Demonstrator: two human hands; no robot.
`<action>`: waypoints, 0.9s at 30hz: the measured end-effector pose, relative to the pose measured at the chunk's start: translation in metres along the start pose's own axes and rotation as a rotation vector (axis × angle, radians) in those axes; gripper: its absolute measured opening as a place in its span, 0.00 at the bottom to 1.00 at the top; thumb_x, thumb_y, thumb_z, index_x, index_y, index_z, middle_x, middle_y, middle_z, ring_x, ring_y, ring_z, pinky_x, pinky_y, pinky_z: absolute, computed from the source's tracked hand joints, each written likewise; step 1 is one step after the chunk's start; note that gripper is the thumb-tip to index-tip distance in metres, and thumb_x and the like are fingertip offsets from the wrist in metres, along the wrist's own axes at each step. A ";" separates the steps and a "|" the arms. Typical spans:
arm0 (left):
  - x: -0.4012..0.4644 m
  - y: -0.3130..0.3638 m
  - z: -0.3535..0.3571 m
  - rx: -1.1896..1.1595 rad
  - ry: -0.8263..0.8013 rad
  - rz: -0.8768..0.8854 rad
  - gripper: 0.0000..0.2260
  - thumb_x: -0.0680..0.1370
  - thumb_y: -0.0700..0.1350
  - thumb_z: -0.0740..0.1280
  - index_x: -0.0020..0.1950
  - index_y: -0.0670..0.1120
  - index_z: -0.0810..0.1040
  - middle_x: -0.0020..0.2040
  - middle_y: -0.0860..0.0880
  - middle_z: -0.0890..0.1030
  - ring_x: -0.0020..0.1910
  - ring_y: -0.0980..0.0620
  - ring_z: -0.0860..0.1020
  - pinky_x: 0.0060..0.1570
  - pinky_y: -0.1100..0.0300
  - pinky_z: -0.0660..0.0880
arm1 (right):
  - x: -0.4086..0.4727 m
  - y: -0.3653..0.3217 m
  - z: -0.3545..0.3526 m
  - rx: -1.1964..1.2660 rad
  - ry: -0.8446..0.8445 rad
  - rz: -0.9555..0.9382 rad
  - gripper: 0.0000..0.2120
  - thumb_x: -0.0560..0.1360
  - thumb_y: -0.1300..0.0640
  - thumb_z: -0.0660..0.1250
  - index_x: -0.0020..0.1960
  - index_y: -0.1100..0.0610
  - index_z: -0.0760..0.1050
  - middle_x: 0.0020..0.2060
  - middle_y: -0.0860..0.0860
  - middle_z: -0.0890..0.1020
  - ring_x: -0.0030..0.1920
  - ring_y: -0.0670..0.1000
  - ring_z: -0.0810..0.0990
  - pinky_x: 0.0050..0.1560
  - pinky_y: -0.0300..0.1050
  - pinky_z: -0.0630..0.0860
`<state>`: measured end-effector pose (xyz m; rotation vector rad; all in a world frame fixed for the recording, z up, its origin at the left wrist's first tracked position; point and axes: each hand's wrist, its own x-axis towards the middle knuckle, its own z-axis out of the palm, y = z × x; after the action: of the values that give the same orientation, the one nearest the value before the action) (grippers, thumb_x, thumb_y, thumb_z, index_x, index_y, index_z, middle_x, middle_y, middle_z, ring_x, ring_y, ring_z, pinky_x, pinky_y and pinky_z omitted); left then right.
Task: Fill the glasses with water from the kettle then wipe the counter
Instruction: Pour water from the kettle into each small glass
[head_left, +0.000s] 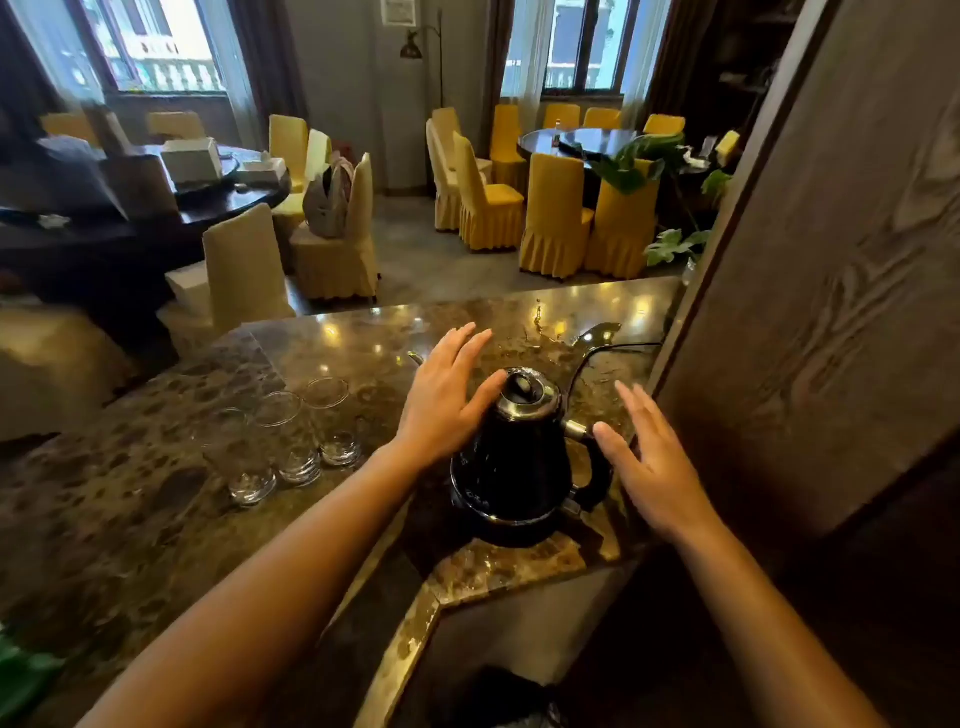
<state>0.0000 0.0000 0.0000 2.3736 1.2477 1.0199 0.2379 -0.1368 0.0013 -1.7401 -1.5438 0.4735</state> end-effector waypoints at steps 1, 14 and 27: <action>0.000 0.002 0.003 -0.043 -0.004 -0.016 0.29 0.82 0.64 0.55 0.80 0.53 0.63 0.81 0.49 0.63 0.81 0.49 0.58 0.77 0.44 0.60 | -0.003 0.003 0.004 0.050 0.007 0.009 0.37 0.77 0.28 0.56 0.82 0.40 0.58 0.82 0.43 0.59 0.81 0.46 0.57 0.76 0.52 0.60; -0.010 0.030 0.014 -0.390 -0.091 -0.289 0.20 0.83 0.56 0.55 0.72 0.53 0.75 0.64 0.55 0.81 0.63 0.61 0.77 0.65 0.62 0.71 | -0.003 0.031 0.052 0.294 0.158 -0.045 0.25 0.76 0.63 0.74 0.33 0.42 0.64 0.34 0.42 0.73 0.33 0.44 0.71 0.34 0.38 0.64; -0.001 0.056 0.021 -0.725 0.117 -0.657 0.12 0.83 0.43 0.61 0.62 0.46 0.81 0.58 0.50 0.84 0.54 0.59 0.82 0.53 0.66 0.75 | 0.026 0.010 0.043 0.647 -0.175 0.135 0.22 0.68 0.56 0.76 0.26 0.52 0.64 0.21 0.45 0.67 0.24 0.49 0.65 0.30 0.47 0.63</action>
<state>0.0483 -0.0321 0.0138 1.2600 1.2692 1.1250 0.2198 -0.1001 -0.0288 -1.3167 -1.1982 1.0825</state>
